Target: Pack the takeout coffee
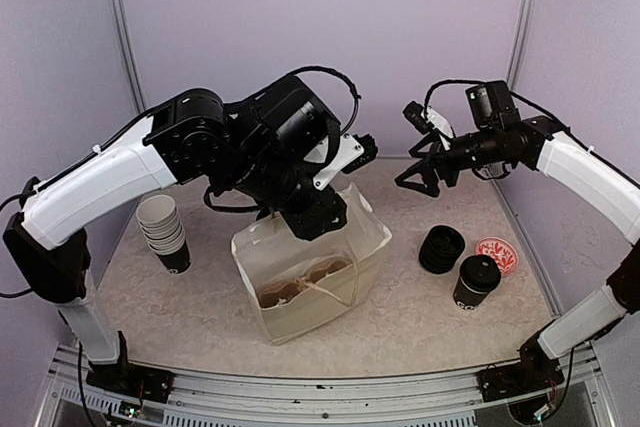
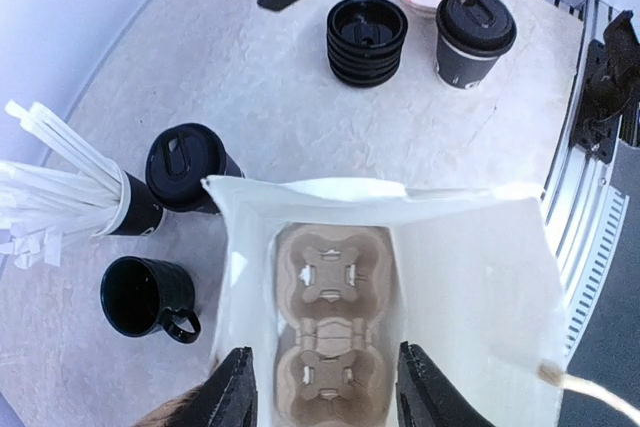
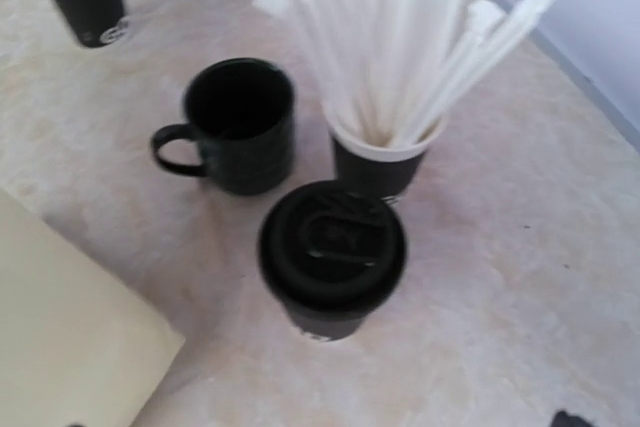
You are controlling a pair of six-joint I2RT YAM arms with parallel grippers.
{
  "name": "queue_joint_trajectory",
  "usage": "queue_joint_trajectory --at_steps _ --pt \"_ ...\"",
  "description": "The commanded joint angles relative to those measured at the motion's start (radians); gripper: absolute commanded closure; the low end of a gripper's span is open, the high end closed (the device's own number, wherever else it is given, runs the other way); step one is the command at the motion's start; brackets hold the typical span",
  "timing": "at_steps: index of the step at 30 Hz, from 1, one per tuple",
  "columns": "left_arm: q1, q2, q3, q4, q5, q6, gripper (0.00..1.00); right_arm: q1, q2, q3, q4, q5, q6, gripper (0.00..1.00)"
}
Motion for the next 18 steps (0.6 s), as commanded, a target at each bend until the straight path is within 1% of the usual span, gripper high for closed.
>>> queue_joint_trajectory --at_steps 1,3,4,7,9,12,18 --pt "-0.039 -0.064 0.044 -0.007 -0.053 0.014 0.52 -0.012 -0.017 -0.014 0.046 0.065 0.024 0.01" --pt "-0.050 -0.100 0.015 -0.016 -0.057 -0.008 0.51 -0.017 -0.014 -0.018 0.038 0.066 -0.010 0.01" --pt "-0.052 -0.119 -0.030 -0.008 -0.048 -0.017 0.50 -0.018 -0.010 -0.018 0.032 0.069 -0.021 0.01" --pt "-0.049 -0.198 -0.159 0.070 -0.016 -0.026 0.50 -0.020 0.027 0.000 -0.005 0.079 -0.037 0.01" --pt "-0.043 -0.229 -0.213 0.126 0.029 -0.011 0.50 -0.020 0.053 0.023 -0.034 0.063 -0.037 0.01" --pt "-0.038 -0.223 -0.215 0.159 0.051 0.018 0.51 -0.020 0.065 0.039 -0.034 0.045 -0.031 0.01" --pt "-0.013 -0.148 -0.161 0.165 0.087 0.089 0.51 -0.020 0.045 0.041 -0.030 -0.026 -0.023 0.01"
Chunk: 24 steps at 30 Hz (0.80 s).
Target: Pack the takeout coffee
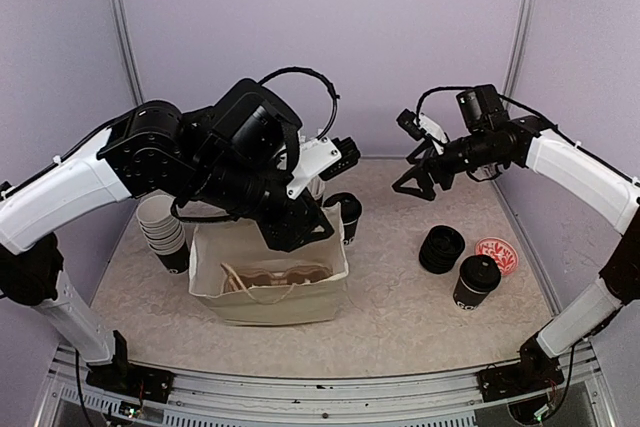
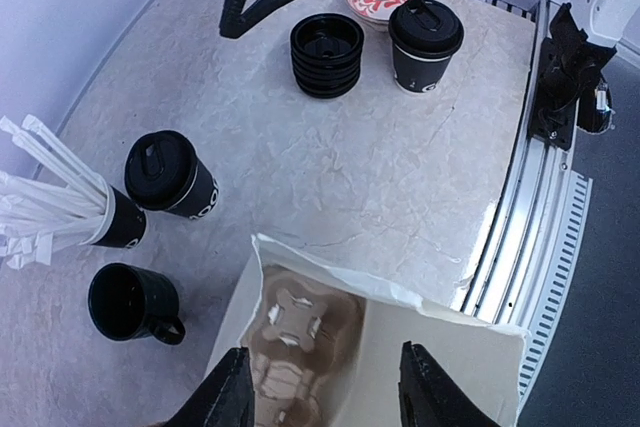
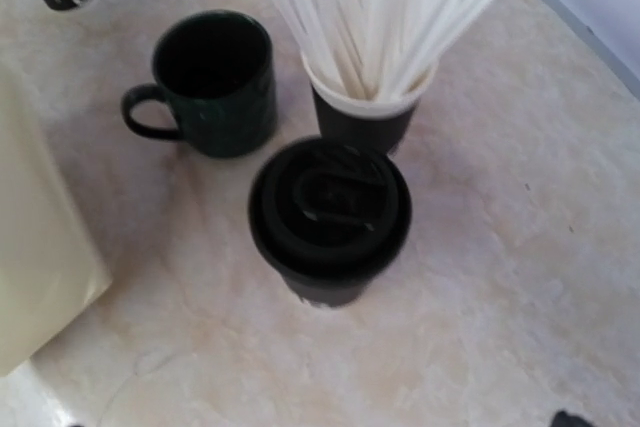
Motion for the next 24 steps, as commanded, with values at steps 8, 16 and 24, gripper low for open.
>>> queue_joint_trajectory --at_steps 8,16,24 --pt "0.063 0.115 0.050 0.037 0.113 0.092 0.54 0.001 -0.077 0.016 -0.095 -0.319 -0.109 0.01" --pt "0.097 0.161 0.042 -0.022 0.212 0.060 0.56 0.049 -0.043 0.035 -0.179 -0.420 -0.206 0.01" --pt "0.099 0.170 0.053 -0.057 0.306 0.049 0.57 0.049 -0.045 0.007 -0.167 -0.432 -0.230 0.01"
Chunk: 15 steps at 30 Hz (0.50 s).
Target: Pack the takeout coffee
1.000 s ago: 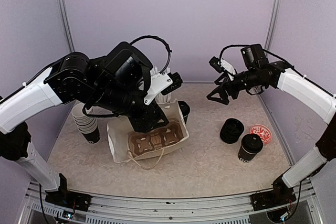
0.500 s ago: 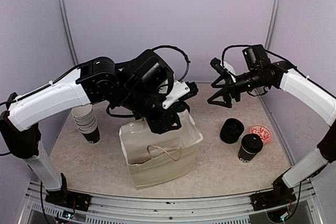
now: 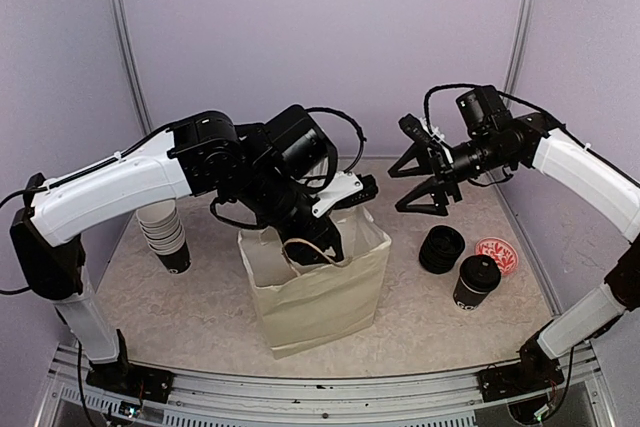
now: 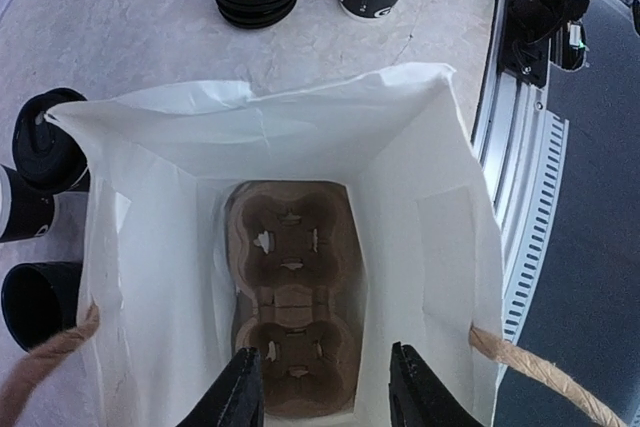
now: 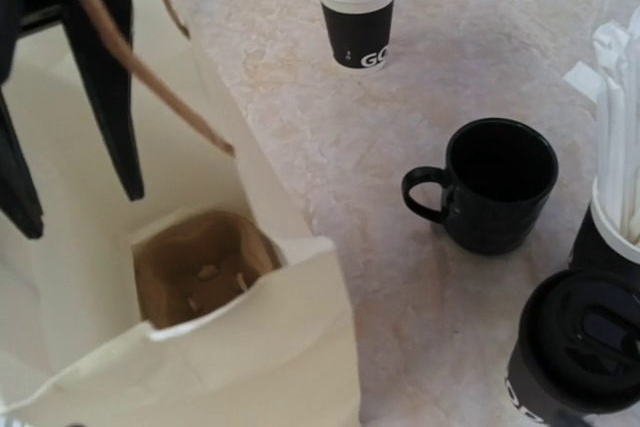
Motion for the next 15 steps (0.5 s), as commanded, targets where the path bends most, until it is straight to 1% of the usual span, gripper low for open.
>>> queue_joint_trajectory --at_steps 1,4,8,11,15 --pt "0.001 0.010 0.050 -0.021 0.054 -0.005 0.58 0.003 -0.002 -0.015 -0.015 -0.036 -0.030 0.01" --pt "-0.004 -0.003 0.099 -0.003 0.084 0.005 0.59 0.004 -0.003 -0.016 -0.019 -0.030 -0.031 0.01" --pt "-0.004 -0.056 0.111 0.056 0.119 0.024 0.59 0.004 -0.007 -0.022 -0.022 -0.017 -0.039 0.01" --pt "-0.004 -0.103 0.099 0.100 0.092 0.027 0.59 0.003 -0.007 -0.026 -0.016 -0.019 -0.039 0.01" --pt "-0.004 -0.175 0.061 0.151 0.010 0.015 0.59 0.003 -0.004 -0.019 -0.017 -0.020 -0.038 0.01"
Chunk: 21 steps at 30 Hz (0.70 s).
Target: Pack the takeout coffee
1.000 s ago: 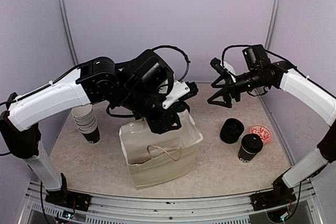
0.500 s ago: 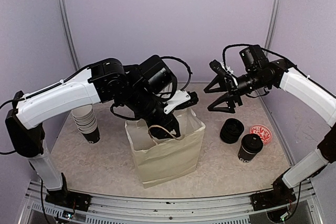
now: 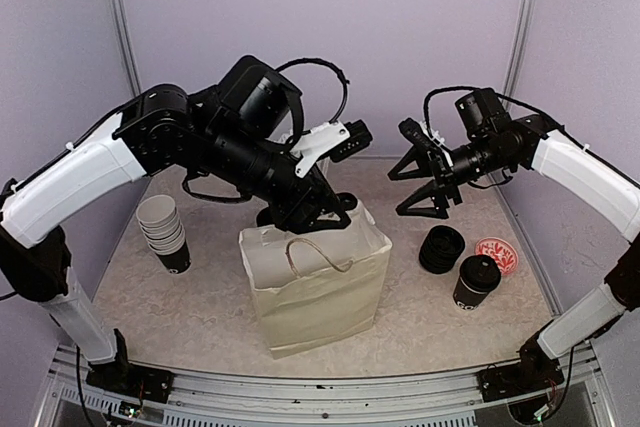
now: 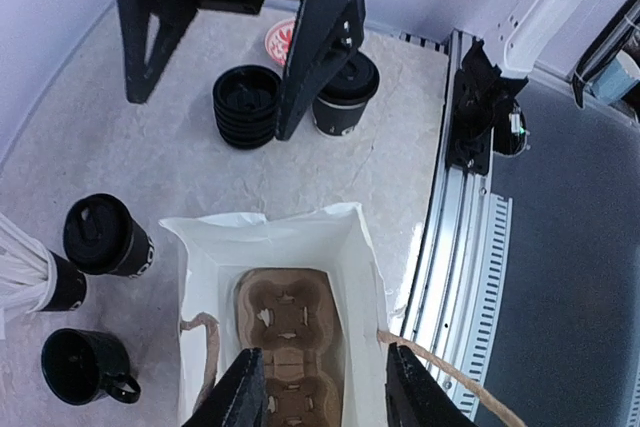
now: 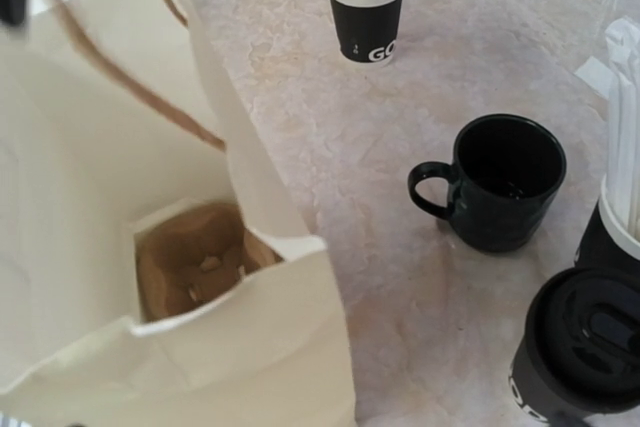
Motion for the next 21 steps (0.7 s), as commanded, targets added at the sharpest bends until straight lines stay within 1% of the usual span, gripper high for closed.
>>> queue_joint_trajectory --at_steps 1,5,7,9,11,16,17,18,19,20,21 --pt "-0.003 -0.124 -0.041 0.103 -0.079 0.007 0.57 0.003 -0.002 -0.002 -0.010 -0.009 -0.006 0.01" --pt "-0.003 -0.222 -0.152 0.141 -0.203 0.001 0.50 0.003 -0.007 0.003 -0.003 0.019 0.001 0.01" --pt "-0.002 -0.248 -0.194 0.131 -0.297 -0.008 0.47 0.004 -0.013 0.005 -0.003 0.023 0.000 0.01" --pt "0.005 -0.254 -0.219 0.100 -0.346 -0.011 0.46 0.003 -0.018 0.004 -0.003 0.027 -0.002 0.01" --pt "0.010 -0.238 -0.238 0.089 -0.369 -0.015 0.46 0.004 -0.019 0.004 -0.004 0.030 -0.003 0.01" --pt "0.022 -0.179 -0.247 0.105 -0.345 0.017 0.49 0.003 -0.015 0.009 -0.009 0.036 -0.003 0.01" --pt "0.028 -0.170 -0.244 0.112 -0.349 0.025 0.54 0.003 -0.014 0.012 -0.009 0.040 -0.004 0.01" --pt "0.037 -0.154 -0.234 0.119 -0.353 0.030 0.64 0.003 -0.013 0.014 -0.012 0.042 -0.002 0.01" --pt "0.046 -0.142 -0.217 0.124 -0.353 0.035 0.71 0.003 -0.013 0.016 -0.013 0.045 -0.002 0.01" --pt "0.055 -0.128 -0.198 0.130 -0.345 0.044 0.87 0.002 -0.013 0.019 -0.013 0.049 0.000 0.01" --pt "0.058 -0.115 -0.180 0.137 -0.332 0.055 0.95 0.001 -0.013 0.019 -0.013 0.052 0.001 0.01"
